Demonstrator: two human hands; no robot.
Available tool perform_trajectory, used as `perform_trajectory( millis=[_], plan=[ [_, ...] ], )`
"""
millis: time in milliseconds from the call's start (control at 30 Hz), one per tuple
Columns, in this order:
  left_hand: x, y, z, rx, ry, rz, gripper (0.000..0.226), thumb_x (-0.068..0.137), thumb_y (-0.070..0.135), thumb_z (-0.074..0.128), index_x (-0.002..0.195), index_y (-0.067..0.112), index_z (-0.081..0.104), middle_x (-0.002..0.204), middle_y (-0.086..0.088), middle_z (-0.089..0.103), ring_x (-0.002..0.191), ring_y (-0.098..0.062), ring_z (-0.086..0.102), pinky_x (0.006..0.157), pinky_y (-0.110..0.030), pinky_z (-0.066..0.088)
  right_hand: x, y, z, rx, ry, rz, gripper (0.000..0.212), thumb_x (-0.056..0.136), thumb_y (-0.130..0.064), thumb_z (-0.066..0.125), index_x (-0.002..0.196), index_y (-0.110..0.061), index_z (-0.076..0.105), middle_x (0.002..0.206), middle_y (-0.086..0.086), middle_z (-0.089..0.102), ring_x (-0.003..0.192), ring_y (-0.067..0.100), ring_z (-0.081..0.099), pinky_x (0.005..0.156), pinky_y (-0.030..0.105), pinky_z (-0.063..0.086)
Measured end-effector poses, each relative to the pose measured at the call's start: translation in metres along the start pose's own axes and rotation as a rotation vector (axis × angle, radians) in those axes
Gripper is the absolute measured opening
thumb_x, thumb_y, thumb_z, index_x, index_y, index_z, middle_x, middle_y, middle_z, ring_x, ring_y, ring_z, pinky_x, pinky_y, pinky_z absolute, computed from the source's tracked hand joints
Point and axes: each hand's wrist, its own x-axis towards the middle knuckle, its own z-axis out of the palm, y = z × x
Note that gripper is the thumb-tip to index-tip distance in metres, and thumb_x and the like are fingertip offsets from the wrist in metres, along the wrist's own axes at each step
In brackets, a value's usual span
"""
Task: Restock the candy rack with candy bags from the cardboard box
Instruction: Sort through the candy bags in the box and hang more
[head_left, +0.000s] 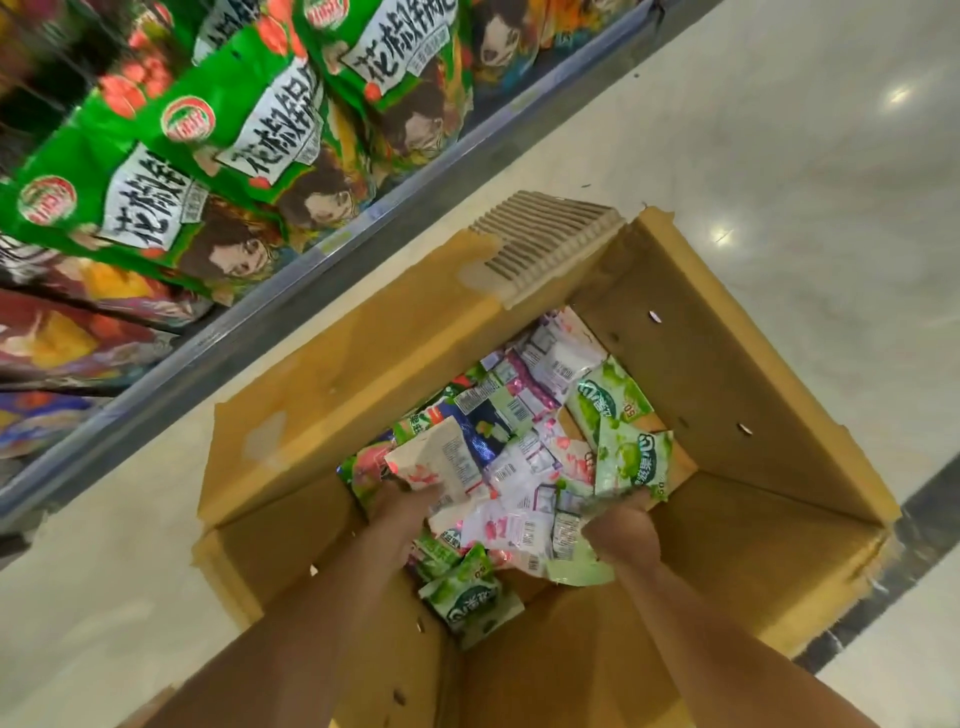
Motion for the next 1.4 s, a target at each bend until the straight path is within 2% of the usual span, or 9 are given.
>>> perform_trajectory(
  millis=[167, 433, 600, 800, 967, 1067, 1167, 1267, 1400],
  plan=[
    [-0.017, 0.001, -0.01, 0.092, -0.03, 0.071, 0.038, 0.093, 0.021, 0.079, 0.125, 0.01, 0.062, 0.12, -0.008, 0.069, 0.102, -0.025, 0.066, 0.09, -0.039, 0.056, -0.02, 0.001, -0.007, -0.04, -0.005, -0.114, 0.07, 0.087, -0.02, 0.076, 0.139, -0.001, 0.033, 0.106, 0.011, 0.063, 0.098, 0.029, 0.065, 0.077, 0.034, 0.052],
    [-0.105, 0.028, -0.036, 0.254, -0.072, 0.213, 0.032, 0.1, 0.01, 0.068, 0.128, 0.012, 0.054, 0.121, -0.003, 0.063, 0.116, -0.031, 0.064, 0.097, -0.043, 0.057, -0.089, -0.028, -0.075, 0.028, -0.109, -0.201, 0.05, 0.09, -0.021, 0.076, 0.13, -0.002, 0.051, 0.118, 0.014, 0.065, 0.106, 0.03, 0.064, 0.081, 0.032, 0.048],
    [-0.141, 0.038, -0.065, 0.247, -0.088, 0.272, 0.052, 0.095, 0.018, 0.076, 0.14, 0.009, 0.05, 0.122, -0.004, 0.071, 0.1, -0.021, 0.07, 0.081, -0.039, 0.061, -0.156, -0.059, -0.134, 0.121, -0.088, -0.239, 0.068, 0.088, -0.018, 0.079, 0.141, 0.0, 0.039, 0.1, 0.007, 0.063, 0.075, 0.014, 0.064, 0.049, 0.015, 0.046],
    [-0.306, 0.088, -0.11, 0.233, -0.122, 0.349, 0.029, 0.101, 0.011, 0.067, 0.123, 0.016, 0.05, 0.117, 0.0, 0.062, 0.107, -0.018, 0.058, 0.086, -0.027, 0.047, -0.271, -0.077, -0.211, 0.123, -0.059, -0.352, 0.035, 0.088, -0.03, 0.079, 0.104, -0.007, 0.058, 0.101, 0.01, 0.07, 0.089, 0.026, 0.067, 0.078, 0.041, 0.059],
    [-0.366, 0.096, -0.157, 0.187, -0.162, 0.407, 0.076, 0.068, 0.049, 0.08, 0.127, 0.005, 0.064, 0.126, -0.012, 0.072, 0.11, -0.03, 0.07, 0.097, -0.049, 0.058, -0.384, -0.08, -0.266, 0.229, -0.027, -0.433, 0.041, 0.091, -0.026, 0.076, 0.125, -0.008, 0.062, 0.097, 0.009, 0.072, 0.076, 0.022, 0.068, 0.066, 0.04, 0.056],
    [-0.405, 0.098, -0.188, 0.191, -0.228, 0.42, 0.065, 0.068, 0.05, 0.083, 0.11, 0.003, 0.065, 0.105, -0.02, 0.069, 0.097, -0.043, 0.072, 0.084, -0.061, 0.06, -0.448, -0.073, -0.289, 0.317, 0.019, -0.5, 0.013, 0.09, -0.019, 0.076, 0.094, -0.025, 0.065, 0.096, 0.006, 0.075, 0.082, 0.024, 0.07, 0.078, 0.046, 0.058],
    [-0.498, 0.116, -0.226, 0.184, -0.279, 0.502, 0.062, 0.077, 0.044, 0.084, 0.116, 0.002, 0.059, 0.103, -0.018, 0.062, 0.098, -0.052, 0.07, 0.074, -0.062, 0.062, -0.508, -0.068, -0.306, 0.376, 0.058, -0.563, 0.018, 0.09, -0.017, 0.076, 0.1, -0.026, 0.065, 0.097, -0.002, 0.074, 0.086, 0.016, 0.071, 0.075, 0.038, 0.06],
    [-0.564, 0.123, -0.257, 0.164, -0.277, 0.536, 0.023, 0.097, 0.022, 0.074, 0.103, 0.004, 0.06, 0.098, -0.021, 0.062, 0.087, -0.04, 0.068, 0.076, -0.049, 0.06, -0.556, -0.063, -0.319, 0.42, 0.106, -0.629, 0.022, 0.09, -0.014, 0.075, 0.102, -0.025, 0.061, 0.091, -0.013, 0.067, 0.078, -0.005, 0.058, 0.06, 0.009, 0.045],
    [-0.613, 0.114, -0.29, 0.134, -0.349, 0.639, 0.013, 0.101, 0.022, 0.068, 0.114, 0.024, 0.069, 0.118, -0.015, 0.074, 0.099, -0.027, 0.072, 0.072, -0.042, 0.062, -0.602, -0.058, -0.327, 0.446, 0.163, -0.705, 0.018, 0.091, -0.019, 0.076, 0.107, -0.016, 0.067, 0.086, -0.013, 0.068, 0.078, 0.004, 0.066, 0.055, 0.01, 0.045]
  ],
)
